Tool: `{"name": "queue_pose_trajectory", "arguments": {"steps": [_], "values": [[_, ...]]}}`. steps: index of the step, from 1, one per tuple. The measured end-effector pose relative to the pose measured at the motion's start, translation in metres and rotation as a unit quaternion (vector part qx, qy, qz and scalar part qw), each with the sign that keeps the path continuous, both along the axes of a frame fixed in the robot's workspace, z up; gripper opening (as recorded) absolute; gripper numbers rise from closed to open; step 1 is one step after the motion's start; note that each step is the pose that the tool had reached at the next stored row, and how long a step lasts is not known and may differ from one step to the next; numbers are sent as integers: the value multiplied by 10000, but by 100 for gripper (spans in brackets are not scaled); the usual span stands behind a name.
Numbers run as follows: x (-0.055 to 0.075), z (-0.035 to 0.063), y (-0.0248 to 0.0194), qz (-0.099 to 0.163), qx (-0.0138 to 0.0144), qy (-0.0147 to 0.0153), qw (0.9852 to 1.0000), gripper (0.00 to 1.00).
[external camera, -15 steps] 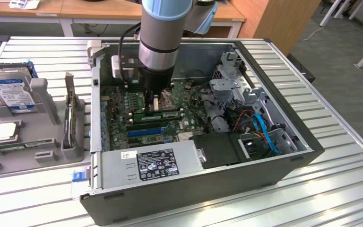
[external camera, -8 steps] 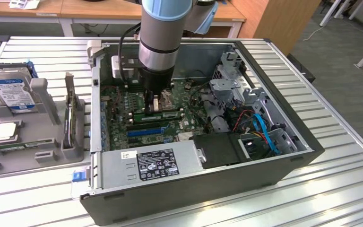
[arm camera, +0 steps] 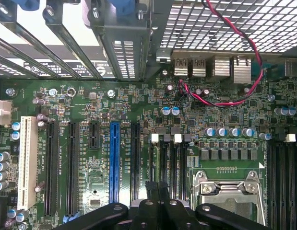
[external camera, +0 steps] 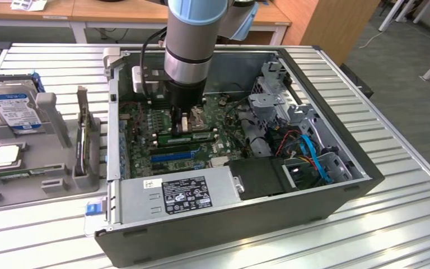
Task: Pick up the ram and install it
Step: 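Press down the ram until it locks into place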
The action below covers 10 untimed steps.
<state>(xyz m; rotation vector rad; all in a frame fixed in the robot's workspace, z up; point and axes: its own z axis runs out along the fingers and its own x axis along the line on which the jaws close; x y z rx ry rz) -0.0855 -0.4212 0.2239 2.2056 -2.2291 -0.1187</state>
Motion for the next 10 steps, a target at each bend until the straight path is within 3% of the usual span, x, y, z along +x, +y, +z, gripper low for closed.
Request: {"name": "queue_pose_trajectory", "arguments": {"steps": [10], "values": [[0,-4,0,0,0,0,10000,10]]}}
